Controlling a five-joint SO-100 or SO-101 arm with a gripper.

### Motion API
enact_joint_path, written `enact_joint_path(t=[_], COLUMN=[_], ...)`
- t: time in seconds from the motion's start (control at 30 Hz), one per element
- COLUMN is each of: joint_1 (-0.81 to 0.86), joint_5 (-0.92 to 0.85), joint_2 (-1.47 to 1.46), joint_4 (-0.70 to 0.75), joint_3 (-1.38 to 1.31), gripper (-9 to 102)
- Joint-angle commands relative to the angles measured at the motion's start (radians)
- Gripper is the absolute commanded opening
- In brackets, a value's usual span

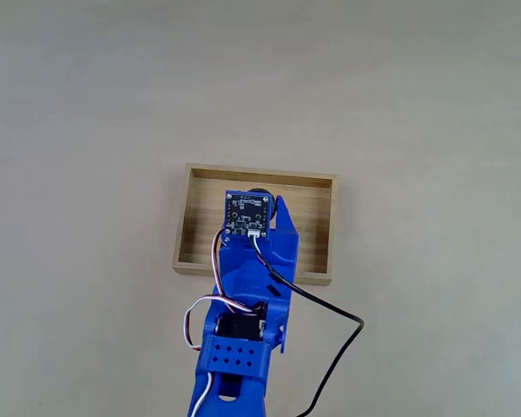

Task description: Place the black cylinder in the wooden box then return to rest.

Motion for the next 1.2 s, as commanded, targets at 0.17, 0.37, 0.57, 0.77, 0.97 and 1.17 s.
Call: enact_joint_path(t=[0.17, 0.37, 0.57, 0.77, 0.97, 1.17], joint_1=[-0.006, -0.008, -0.008, -0.008, -0.008, -0.002], joint_5=[0.009, 0.009, 0.005, 0.003, 0.003, 0.002], joint_2=[0.089, 0.146, 0.193, 0.229, 0.25, 0.264], joint_4=[-0.123, -0.143, -0.15, -0.15, -0.15, -0.15], joint_3=[-0.026, -0.032, -0.055, -0.077, -0.095, -0.107], gripper=[16, 16, 16, 16, 16, 16])
